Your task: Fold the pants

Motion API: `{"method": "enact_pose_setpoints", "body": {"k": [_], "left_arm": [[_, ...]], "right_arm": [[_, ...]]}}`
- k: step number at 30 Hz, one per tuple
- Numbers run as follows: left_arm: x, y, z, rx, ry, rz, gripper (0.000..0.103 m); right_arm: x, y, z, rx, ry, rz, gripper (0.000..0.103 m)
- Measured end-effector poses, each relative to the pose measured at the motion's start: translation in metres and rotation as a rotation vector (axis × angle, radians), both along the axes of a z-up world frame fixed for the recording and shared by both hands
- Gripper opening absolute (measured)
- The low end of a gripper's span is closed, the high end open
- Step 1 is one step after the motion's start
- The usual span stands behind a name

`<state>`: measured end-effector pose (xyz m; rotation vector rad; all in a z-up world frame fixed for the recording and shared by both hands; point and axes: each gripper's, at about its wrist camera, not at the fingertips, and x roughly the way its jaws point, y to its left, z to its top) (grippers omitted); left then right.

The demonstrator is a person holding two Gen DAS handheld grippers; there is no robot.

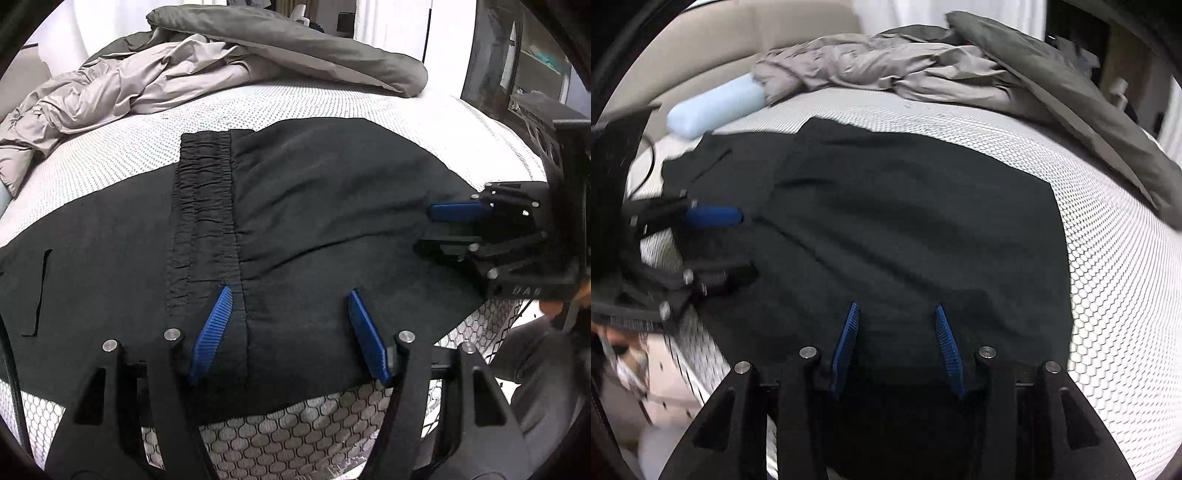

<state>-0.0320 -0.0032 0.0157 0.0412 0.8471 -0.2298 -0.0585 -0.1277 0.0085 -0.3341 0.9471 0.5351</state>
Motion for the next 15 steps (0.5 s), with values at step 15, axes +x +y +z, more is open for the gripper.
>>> {"method": "enact_pose_setpoints", "body": {"k": [15], "left_arm": [[-0.016,0.007,0.020,-0.074,0.000,0.011,0.062]], "right_arm": [[0.013,0.031,0.013,0.093,0.071,-0.098,0.048]]}}
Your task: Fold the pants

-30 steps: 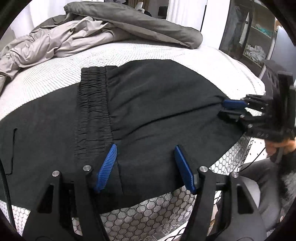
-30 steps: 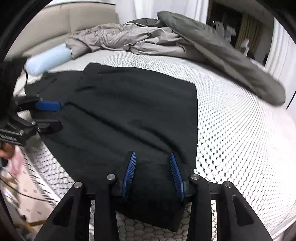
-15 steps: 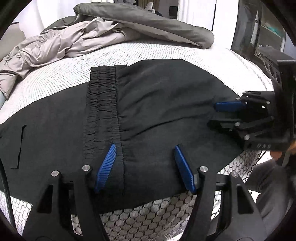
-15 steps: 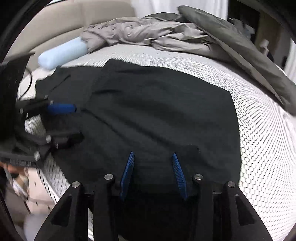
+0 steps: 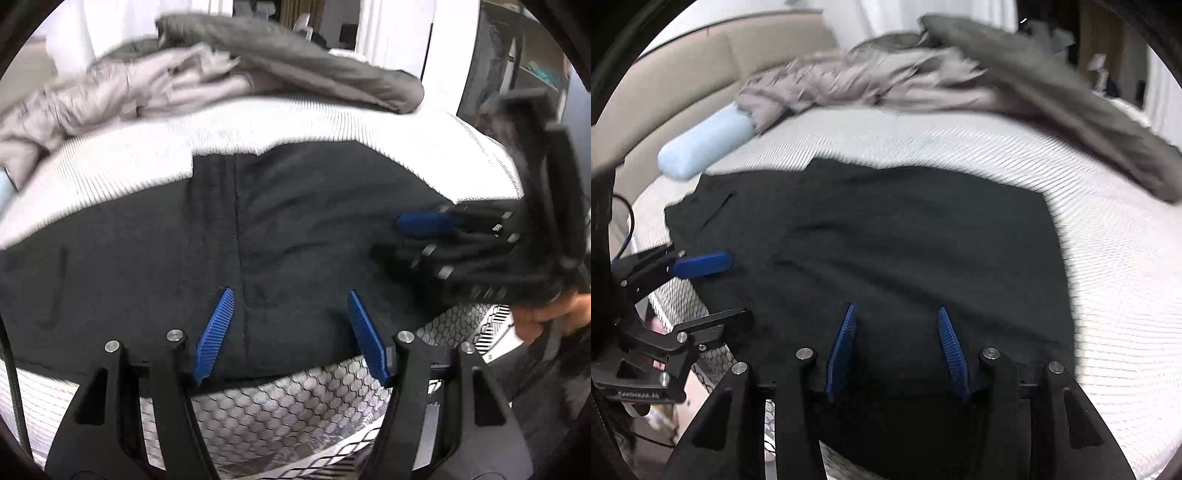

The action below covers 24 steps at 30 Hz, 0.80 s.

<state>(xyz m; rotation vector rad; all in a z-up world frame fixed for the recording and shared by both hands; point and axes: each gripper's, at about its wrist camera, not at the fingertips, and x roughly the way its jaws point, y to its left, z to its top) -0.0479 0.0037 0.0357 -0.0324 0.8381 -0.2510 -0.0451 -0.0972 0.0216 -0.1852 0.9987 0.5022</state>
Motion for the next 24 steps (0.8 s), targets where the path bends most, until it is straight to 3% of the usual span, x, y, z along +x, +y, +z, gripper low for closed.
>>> {"method": "enact_pose_setpoints", "body": {"k": [2,4,8,13,18,22,24], "left_arm": [[-0.003,0.000,-0.010,-0.011,-0.008,0.010,0.062],[-0.009,-0.007,-0.014,0.050,-0.042,-0.013,0.062],[-0.008,-0.010,-0.015,0.072,-0.029,-0.029,0.062],[-0.006,-0.004,-0.010,0.031,-0.018,0.000,0.062],[-0.010,-0.007,0.010,-0.073,-0.053,0.001,0.062],[0.009,-0.019,-0.005,-0.043,-0.015,-0.027,0.062],[0.016,-0.023,-0.022,0.023,-0.005,-0.022,0.062]], "right_arm": [[0.001,-0.006,-0.018,0.005,0.032,-0.004,0.048],[-0.005,-0.016,-0.015,0.011,-0.006,-0.014,0.048],[-0.006,-0.040,-0.011,-0.176,-0.086,-0.098,0.049],[-0.004,-0.048,-0.001,-0.169,-0.083,-0.140,0.050],[-0.004,-0.014,0.010,-0.090,-0.103,-0.038,0.051],[0.005,0.005,-0.011,-0.080,-0.060,0.032,0.053],[0.001,0.008,-0.021,-0.090,-0.072,0.042,0.055]]}}
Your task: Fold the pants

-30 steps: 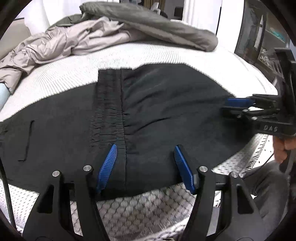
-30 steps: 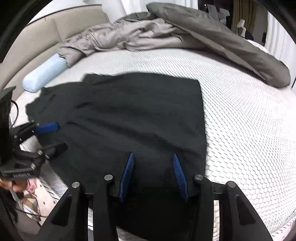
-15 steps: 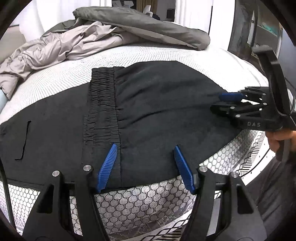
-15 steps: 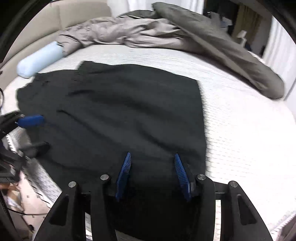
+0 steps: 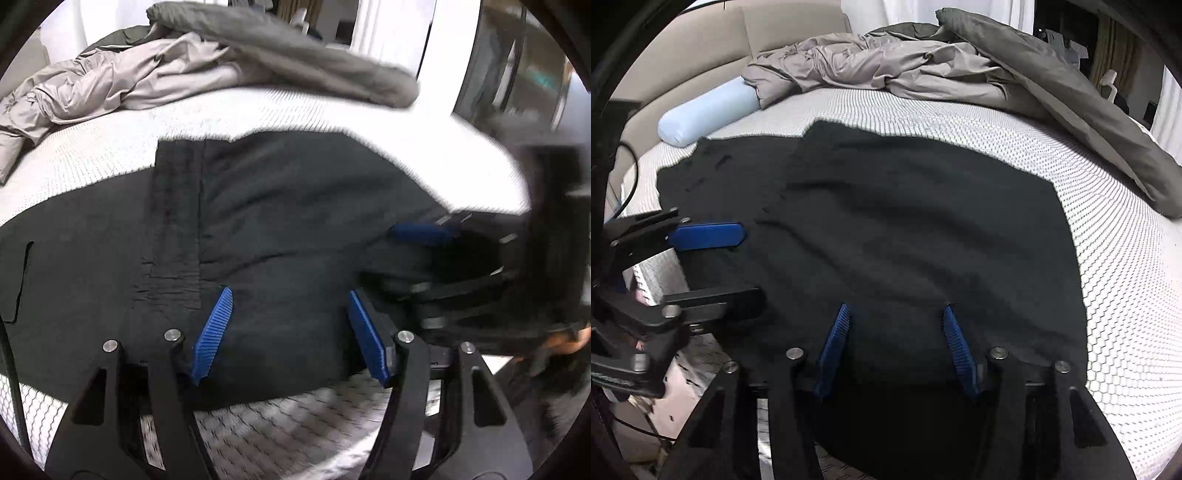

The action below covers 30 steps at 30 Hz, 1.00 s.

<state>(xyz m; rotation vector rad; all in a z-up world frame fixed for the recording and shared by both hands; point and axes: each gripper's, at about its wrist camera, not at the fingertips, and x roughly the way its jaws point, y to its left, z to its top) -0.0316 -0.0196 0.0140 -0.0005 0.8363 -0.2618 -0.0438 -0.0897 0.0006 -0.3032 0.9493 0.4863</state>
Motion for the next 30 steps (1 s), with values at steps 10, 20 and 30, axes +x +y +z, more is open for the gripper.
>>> {"method": "enact_pose_setpoints", "body": {"k": [10,20,30], "left_arm": [[-0.010,0.029,0.018,-0.073,-0.022,0.003,0.052],[0.058,0.017,0.007,-0.063,0.083,-0.047,0.050],[0.041,0.023,0.036,-0.097,-0.002,-0.044,0.045]], "right_arm": [[-0.004,-0.061,0.015,0.024,-0.068,-0.168,0.067],[0.044,0.010,0.010,0.048,0.016,-0.058,0.055],[0.040,-0.044,0.027,0.050,-0.025,-0.155,0.055]]}}
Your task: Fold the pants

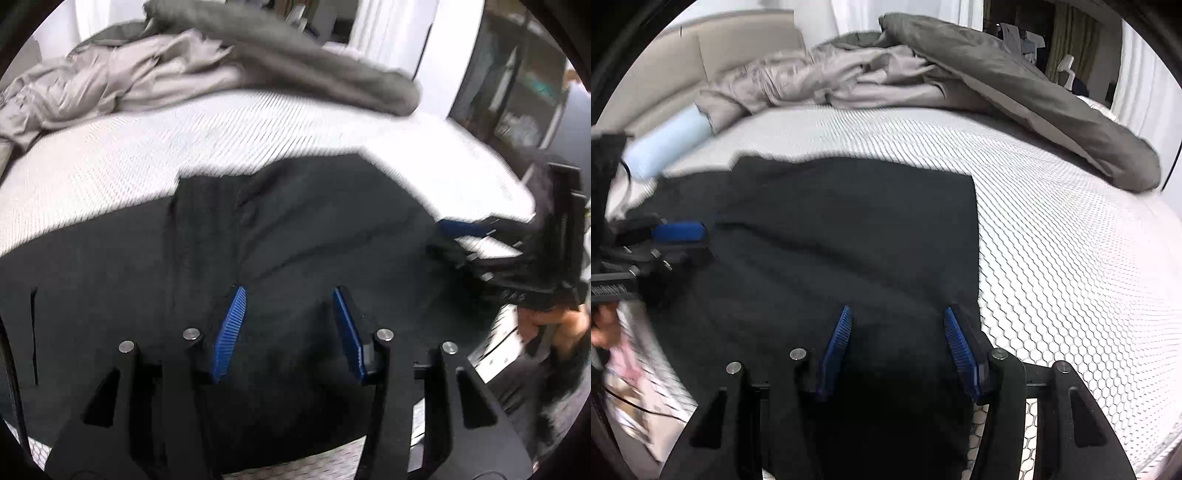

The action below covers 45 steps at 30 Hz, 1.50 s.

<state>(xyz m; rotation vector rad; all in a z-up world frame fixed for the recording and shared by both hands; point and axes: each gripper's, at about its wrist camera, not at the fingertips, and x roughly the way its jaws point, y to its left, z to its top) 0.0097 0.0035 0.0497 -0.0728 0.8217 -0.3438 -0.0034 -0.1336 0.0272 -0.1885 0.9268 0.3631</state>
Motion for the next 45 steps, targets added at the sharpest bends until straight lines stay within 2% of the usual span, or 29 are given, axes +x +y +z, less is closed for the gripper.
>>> {"method": "enact_pose_setpoints", "body": {"k": [3,6,7,9,12,14,17,20,22,24,25,26,27,29,31,33,34,35,37,40,43,45], "left_arm": [[0.023,-0.017,0.013,0.049,-0.009,-0.018,0.045],[0.060,-0.027,-0.009,0.115,0.092,-0.036,0.044],[0.069,-0.025,-0.020,0.127,0.134,-0.038,0.043],[0.069,-0.016,-0.025,0.088,0.121,-0.063,0.037],[0.057,0.003,-0.021,0.057,0.106,-0.070,0.030],[0.052,0.009,-0.018,0.063,0.104,-0.058,0.030],[0.038,0.009,0.001,0.113,0.076,-0.026,0.031],[0.040,0.004,0.020,0.101,0.027,-0.044,0.034],[0.056,-0.003,0.018,0.131,0.044,-0.031,0.034],[0.079,-0.002,0.002,0.169,0.092,-0.009,0.033],[0.089,0.003,-0.009,0.167,0.127,-0.002,0.031],[0.094,0.010,-0.016,0.140,0.147,0.001,0.026],[0.094,0.016,-0.019,0.111,0.150,0.000,0.020],[0.087,0.030,-0.017,0.056,0.141,-0.018,0.020],[0.080,0.037,-0.014,0.084,0.135,-0.001,0.020],[0.074,0.042,-0.010,0.093,0.131,0.001,0.020],[0.070,0.043,-0.006,0.114,0.129,0.024,0.020],[0.066,0.042,0.000,0.132,0.119,0.045,0.021],[0.058,0.039,0.015,0.118,0.073,0.030,0.021],[0.064,0.026,0.031,0.105,0.033,0.011,0.024],[0.091,0.009,0.021,0.145,0.076,0.007,0.025],[0.109,0.007,0.000,0.176,0.136,0.012,0.025]], "right_arm": [[0.021,0.016,0.015,0.090,0.019,0.025,0.055],[0.054,0.039,0.001,0.069,0.109,0.053,0.055],[0.064,0.043,-0.010,0.050,0.146,0.057,0.055],[0.068,0.045,-0.028,-0.008,0.181,0.060,0.050],[0.054,0.037,-0.027,-0.201,0.076,0.060,0.050],[0.055,0.019,-0.026,-0.236,0.066,-0.014,0.050],[0.055,0.013,-0.018,-0.178,0.061,-0.038,0.050],[0.051,0.017,0.006,-0.006,0.033,0.025,0.051],[0.064,0.032,0.011,0.087,0.043,0.057,0.053],[0.085,0.045,-0.005,0.110,0.104,0.051,0.053],[0.094,0.052,-0.017,0.103,0.151,0.043,0.053],[0.099,0.058,-0.030,0.057,0.174,0.038,0.053],[0.101,0.059,-0.034,0.008,0.171,0.045,0.052],[0.099,0.058,-0.036,-0.129,0.117,0.057,0.052],[0.098,0.042,-0.032,-0.198,0.092,0.001,0.053],[0.100,0.018,-0.030,-0.219,0.084,-0.068,0.056],[0.105,0.007,-0.029,-0.206,0.086,-0.110,0.059],[0.107,-0.004,-0.026,-0.164,0.094,-0.144,0.059],[0.105,-0.014,-0.010,-0.089,0.066,-0.174,0.058],[0.099,-0.002,0.016,0.000,-0.008,-0.123,0.058],[0.112,0.035,0.018,0.088,0.023,-0.016,0.058],[0.122,0.062,0.004,0.060,0.070,0.008,0.058]]}}
